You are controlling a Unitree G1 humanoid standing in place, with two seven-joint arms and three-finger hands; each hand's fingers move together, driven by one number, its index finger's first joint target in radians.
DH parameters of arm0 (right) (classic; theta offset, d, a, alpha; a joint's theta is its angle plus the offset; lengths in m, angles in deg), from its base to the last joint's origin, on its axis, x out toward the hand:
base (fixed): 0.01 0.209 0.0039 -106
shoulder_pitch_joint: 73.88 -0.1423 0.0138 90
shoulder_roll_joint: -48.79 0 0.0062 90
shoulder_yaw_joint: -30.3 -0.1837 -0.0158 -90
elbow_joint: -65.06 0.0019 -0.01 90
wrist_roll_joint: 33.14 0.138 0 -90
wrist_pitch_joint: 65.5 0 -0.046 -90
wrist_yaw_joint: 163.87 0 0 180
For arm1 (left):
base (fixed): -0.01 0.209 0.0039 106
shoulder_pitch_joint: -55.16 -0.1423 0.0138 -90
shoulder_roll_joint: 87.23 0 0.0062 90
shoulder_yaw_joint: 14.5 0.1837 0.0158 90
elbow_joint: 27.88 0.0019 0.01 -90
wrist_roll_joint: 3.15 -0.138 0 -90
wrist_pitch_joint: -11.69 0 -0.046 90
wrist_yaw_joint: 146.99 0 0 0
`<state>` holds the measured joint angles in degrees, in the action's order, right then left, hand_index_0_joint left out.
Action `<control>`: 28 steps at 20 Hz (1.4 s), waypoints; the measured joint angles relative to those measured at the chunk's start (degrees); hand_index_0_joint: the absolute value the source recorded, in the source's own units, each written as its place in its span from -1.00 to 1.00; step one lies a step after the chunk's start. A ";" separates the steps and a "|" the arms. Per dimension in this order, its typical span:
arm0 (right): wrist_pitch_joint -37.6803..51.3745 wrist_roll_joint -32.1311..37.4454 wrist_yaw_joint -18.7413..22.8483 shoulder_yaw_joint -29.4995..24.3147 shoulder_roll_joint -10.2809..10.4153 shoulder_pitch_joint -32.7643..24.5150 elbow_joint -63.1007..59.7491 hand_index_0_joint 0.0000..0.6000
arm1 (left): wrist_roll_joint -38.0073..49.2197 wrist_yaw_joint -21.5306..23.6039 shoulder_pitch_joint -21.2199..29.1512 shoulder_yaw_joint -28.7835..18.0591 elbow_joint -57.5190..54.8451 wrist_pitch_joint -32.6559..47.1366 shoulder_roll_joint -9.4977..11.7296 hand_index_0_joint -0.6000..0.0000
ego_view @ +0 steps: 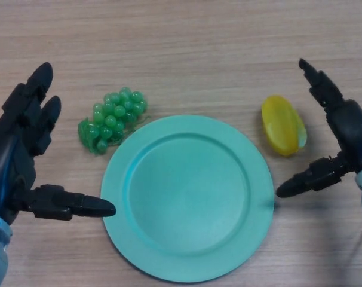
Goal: Pick up the yellow starfruit and place it on the plate
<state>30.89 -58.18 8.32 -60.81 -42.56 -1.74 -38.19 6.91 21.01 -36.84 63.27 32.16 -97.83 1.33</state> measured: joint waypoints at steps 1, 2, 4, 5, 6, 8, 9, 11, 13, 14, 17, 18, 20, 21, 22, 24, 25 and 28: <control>1.68 -0.27 0.07 0.02 -0.10 -1.03 -2.10 -1.00 | -0.04 0.06 -0.10 -0.06 -0.51 -0.26 -0.11 1.00; 3.16 -3.25 0.08 0.16 -0.82 -2.72 -4.54 -0.50 | -0.03 0.06 0.01 0.47 -1.28 -1.10 -0.39 1.00; 4.60 -3.65 0.09 0.23 -1.29 -3.82 -5.42 0.33 | -0.04 0.07 -0.08 1.15 -1.26 -1.35 -0.55 1.00; 5.95 -5.00 0.11 0.55 -1.61 -4.74 -7.18 0.67 | -0.04 0.07 -0.03 1.17 -1.25 -1.37 -0.57 1.00; 6.75 -8.55 0.12 1.28 -1.98 -6.64 -10.78 1.00 | -0.04 0.11 0.12 1.20 -1.15 -1.37 -0.60 1.00; 6.94 -11.01 0.08 2.43 -2.01 -8.67 -13.21 1.00 | -0.04 0.75 0.51 1.22 -0.23 -1.37 -0.60 1.00; 7.29 -11.01 0.07 2.79 -2.01 -9.32 -13.80 1.00 | -0.05 1.12 0.50 1.21 0.10 -1.37 -0.60 1.00; 9.27 -12.27 0.15 3.18 -1.96 -10.83 -16.46 1.00 | -0.03 1.20 0.45 1.20 0.31 -1.37 -0.60 1.00; 10.29 -13.51 1.19 3.51 -1.90 -11.55 -18.40 1.00 | 0.00 1.20 0.41 1.14 0.31 -1.37 -0.59 1.00; 10.31 -13.54 1.48 3.73 -1.89 -11.57 -18.78 1.00 | 0.00 1.20 0.34 0.89 0.38 -1.37 -0.59 1.00; 11.48 -18.00 1.63 3.85 -2.02 -11.93 -19.14 1.00 | 0.01 1.20 0.18 0.13 1.17 -1.36 -0.59 1.00; 15.71 -24.45 3.72 5.22 -3.35 -12.54 -20.35 1.00 | 0.00 1.21 0.10 -0.32 1.17 -1.36 -0.57 1.00; 18.29 -30.30 5.93 5.82 -4.11 -13.04 -20.29 1.00 | 0.00 1.20 -0.22 -0.30 1.18 -1.35 -0.57 1.00; 18.23 -30.22 6.06 5.56 -3.99 -13.03 -20.12 1.00 | -0.01 1.21 -0.34 -0.31 1.18 -1.35 -0.57 1.00; 17.74 -29.87 6.07 5.25 -3.72 -12.92 -19.23 1.00 | 0.00 1.20 -0.48 -0.30 1.18 -1.34 -0.57 1.00; 17.21 -29.48 7.75 5.19 -3.75 -12.75 -17.41 1.00 | 0.00 1.20 -0.51 -0.30 1.18 -1.32 -0.57 1.00; 17.06 -28.73 8.31 4.72 -3.73 -12.60 -16.40 1.00 | 0.00 1.20 -0.53 -0.30 1.18 -1.31 -0.57 1.00; 15.60 -24.39 10.95 3.16 -3.76 -12.12 -11.00 1.00 | -0.01 1.20 -0.53 -0.30 1.15 -1.31 -0.57 1.00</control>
<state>46.50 -82.57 19.27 -57.65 -46.32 -13.86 -49.19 6.90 22.21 -37.37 62.97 33.31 -99.13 0.76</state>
